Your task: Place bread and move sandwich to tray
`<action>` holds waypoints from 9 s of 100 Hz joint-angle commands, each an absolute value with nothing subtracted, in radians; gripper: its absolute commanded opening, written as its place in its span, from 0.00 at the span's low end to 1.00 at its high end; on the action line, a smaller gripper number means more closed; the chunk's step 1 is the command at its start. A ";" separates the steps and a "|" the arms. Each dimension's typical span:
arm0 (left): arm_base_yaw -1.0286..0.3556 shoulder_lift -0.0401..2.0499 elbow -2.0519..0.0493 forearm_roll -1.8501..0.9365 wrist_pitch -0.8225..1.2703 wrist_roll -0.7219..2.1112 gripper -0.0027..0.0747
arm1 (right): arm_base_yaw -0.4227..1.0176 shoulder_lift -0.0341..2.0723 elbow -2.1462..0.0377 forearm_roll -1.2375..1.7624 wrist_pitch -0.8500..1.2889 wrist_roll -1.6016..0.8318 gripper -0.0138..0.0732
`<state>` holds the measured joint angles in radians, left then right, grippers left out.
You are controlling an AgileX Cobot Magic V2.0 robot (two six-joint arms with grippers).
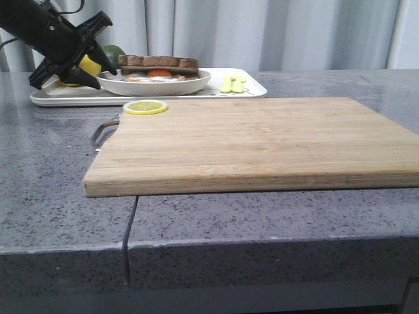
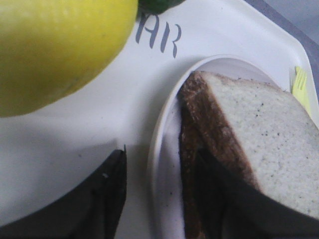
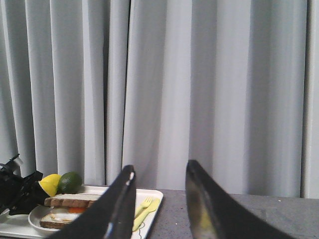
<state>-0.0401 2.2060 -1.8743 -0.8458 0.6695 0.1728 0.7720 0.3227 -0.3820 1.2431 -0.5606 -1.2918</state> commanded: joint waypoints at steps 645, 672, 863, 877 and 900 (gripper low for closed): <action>0.014 -0.036 0.015 -0.086 0.065 0.221 0.01 | 0.764 0.331 -0.289 1.420 -0.641 -1.549 0.08; 0.014 -0.036 0.015 -0.086 0.065 0.221 0.01 | 0.601 0.336 -0.191 0.955 -0.515 -1.035 0.08; 0.014 -0.036 0.015 -0.086 0.065 0.221 0.01 | 0.068 -0.030 0.029 -0.032 -0.012 0.007 0.08; 0.014 -0.036 0.015 -0.086 0.065 0.221 0.01 | 0.068 -0.030 0.029 -0.032 -0.012 0.007 0.08; 0.014 -0.036 0.015 -0.086 0.065 0.221 0.01 | 0.068 -0.030 0.029 -0.032 -0.012 0.007 0.08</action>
<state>0.0121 -0.0048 -0.0009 -0.0823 0.1386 0.2221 0.0744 -0.0105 0.0278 -0.0207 0.0593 0.0053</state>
